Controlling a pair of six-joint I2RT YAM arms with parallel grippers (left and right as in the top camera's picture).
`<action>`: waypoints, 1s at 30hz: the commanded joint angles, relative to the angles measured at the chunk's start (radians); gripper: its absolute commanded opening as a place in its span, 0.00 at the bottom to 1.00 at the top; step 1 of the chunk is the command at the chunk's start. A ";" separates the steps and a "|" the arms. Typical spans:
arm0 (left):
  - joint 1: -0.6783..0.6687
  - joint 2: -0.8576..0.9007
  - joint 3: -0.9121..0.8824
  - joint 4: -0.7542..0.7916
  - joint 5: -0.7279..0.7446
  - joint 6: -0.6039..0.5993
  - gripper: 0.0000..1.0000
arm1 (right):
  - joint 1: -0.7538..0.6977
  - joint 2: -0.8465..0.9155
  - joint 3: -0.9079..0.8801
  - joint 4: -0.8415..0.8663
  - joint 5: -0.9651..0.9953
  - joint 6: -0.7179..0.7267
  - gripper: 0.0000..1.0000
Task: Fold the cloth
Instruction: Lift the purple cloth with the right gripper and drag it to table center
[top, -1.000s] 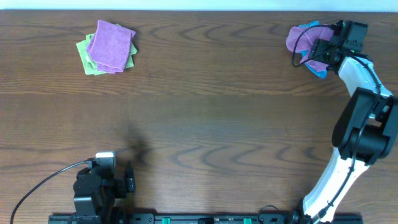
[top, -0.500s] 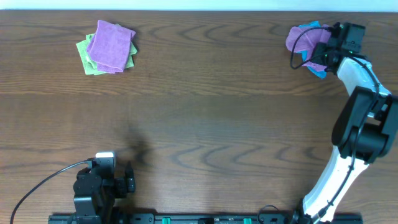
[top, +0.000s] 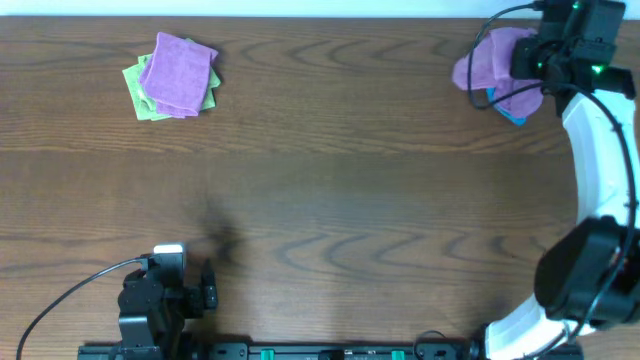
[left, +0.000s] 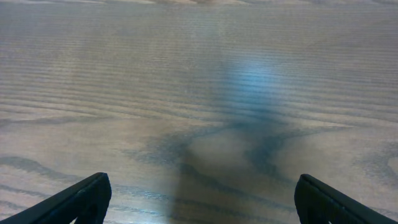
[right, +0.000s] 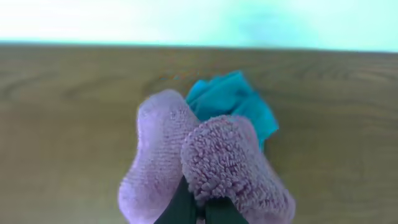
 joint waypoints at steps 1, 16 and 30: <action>-0.004 -0.007 -0.011 -0.055 -0.014 0.044 0.95 | 0.053 -0.069 0.012 -0.064 -0.005 -0.070 0.01; -0.004 -0.007 -0.011 -0.055 -0.014 0.043 0.95 | 0.503 -0.292 0.012 -0.448 -0.016 -0.079 0.01; -0.004 -0.007 -0.011 -0.055 -0.014 0.043 0.95 | 0.733 -0.401 -0.094 -0.739 -0.021 -0.002 0.01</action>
